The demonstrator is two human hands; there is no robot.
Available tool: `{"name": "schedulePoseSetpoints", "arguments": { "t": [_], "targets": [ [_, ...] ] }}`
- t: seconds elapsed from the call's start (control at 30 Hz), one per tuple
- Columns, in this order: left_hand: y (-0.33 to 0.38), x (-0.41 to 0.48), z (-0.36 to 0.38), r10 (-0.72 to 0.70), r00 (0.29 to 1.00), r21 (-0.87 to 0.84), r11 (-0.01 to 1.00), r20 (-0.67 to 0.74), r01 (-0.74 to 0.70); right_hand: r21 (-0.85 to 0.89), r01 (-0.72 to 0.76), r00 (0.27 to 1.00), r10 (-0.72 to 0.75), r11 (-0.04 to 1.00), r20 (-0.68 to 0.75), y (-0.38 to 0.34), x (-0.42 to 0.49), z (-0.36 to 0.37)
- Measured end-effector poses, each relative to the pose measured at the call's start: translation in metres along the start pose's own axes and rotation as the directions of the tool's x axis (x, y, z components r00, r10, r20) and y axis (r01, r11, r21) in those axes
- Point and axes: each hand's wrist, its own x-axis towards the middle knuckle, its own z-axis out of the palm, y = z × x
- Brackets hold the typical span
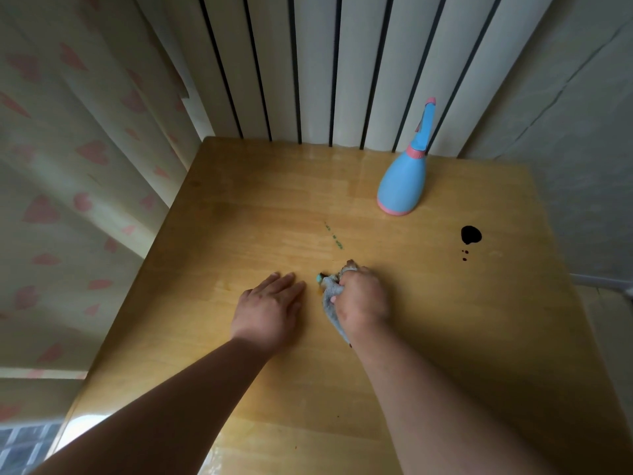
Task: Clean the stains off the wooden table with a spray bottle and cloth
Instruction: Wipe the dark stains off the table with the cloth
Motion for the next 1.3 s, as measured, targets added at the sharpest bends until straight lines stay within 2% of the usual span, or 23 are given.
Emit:
{"name": "schedulePoseSetpoints", "arguments": {
  "t": [0.13,0.2,0.23,0.3,0.37,0.47,0.57,0.63,0.73,0.8,0.87,0.93,1.03,1.17,1.3],
  "targets": [
    [-0.001,0.000,0.000,0.007,1.000,0.010,1.000,0.010,-0.007,0.064,-0.086,0.994,0.090,0.994,-0.062,-0.005,0.003,0.005],
    [-0.001,-0.001,-0.001,0.006,1.000,0.002,1.000,0.006,-0.006,0.181,-0.149,0.985,0.162,0.972,-0.056,-0.005,0.005,0.006],
    [-0.001,-0.001,-0.001,0.004,1.000,-0.002,1.000,0.004,-0.004,0.291,-0.183,0.978,0.203,0.939,-0.040,-0.003,0.006,0.006],
    [0.000,0.000,-0.001,0.004,1.000,-0.011,1.000,0.006,-0.004,0.540,-0.253,0.956,0.293,0.803,0.013,0.002,0.008,0.003],
    [0.000,0.001,-0.002,0.007,1.000,-0.010,1.000,0.016,-0.007,0.691,-0.261,0.936,0.353,0.674,0.010,0.010,0.009,-0.005],
    [-0.001,0.001,-0.004,0.012,0.999,-0.001,1.000,0.034,-0.012,0.800,-0.245,0.918,0.397,0.548,0.009,0.018,0.010,-0.025],
    [-0.002,0.000,-0.004,0.014,0.999,-0.006,1.000,0.038,-0.014,0.836,-0.189,0.923,0.385,0.515,-0.029,0.020,0.014,-0.043],
    [-0.002,0.000,-0.005,0.020,0.999,-0.007,1.000,0.037,-0.019,0.818,-0.126,0.944,0.322,0.561,-0.076,0.017,0.020,-0.048],
    [-0.003,0.000,-0.005,0.030,0.999,-0.013,0.999,0.031,-0.029,0.694,-0.062,0.987,0.147,0.717,-0.065,0.008,0.026,-0.039],
    [-0.004,0.000,-0.005,0.028,0.999,-0.012,1.000,0.030,-0.027,0.485,0.002,1.000,0.005,0.875,-0.014,0.004,0.026,-0.020],
    [-0.004,0.001,-0.004,0.027,0.999,-0.009,1.000,0.029,-0.027,0.247,0.068,0.998,-0.070,0.967,0.001,0.002,0.022,-0.001],
    [-0.004,0.001,-0.004,0.030,0.999,-0.018,0.999,0.026,-0.030,0.112,0.102,0.995,-0.099,0.988,-0.030,0.002,0.021,0.005],
    [-0.003,0.000,-0.005,0.030,0.999,-0.010,1.000,0.022,-0.030,0.053,0.153,0.988,-0.154,0.987,0.005,-0.004,0.020,0.004],
    [-0.003,-0.001,-0.006,0.029,0.999,-0.008,1.000,0.021,-0.028,0.057,0.222,0.975,-0.223,0.973,0.016,-0.003,0.016,0.015],
    [-0.004,0.000,-0.007,0.029,0.999,-0.009,1.000,0.016,-0.029,0.068,0.164,0.986,-0.166,0.984,0.024,0.002,0.005,0.022]
  ]
}}
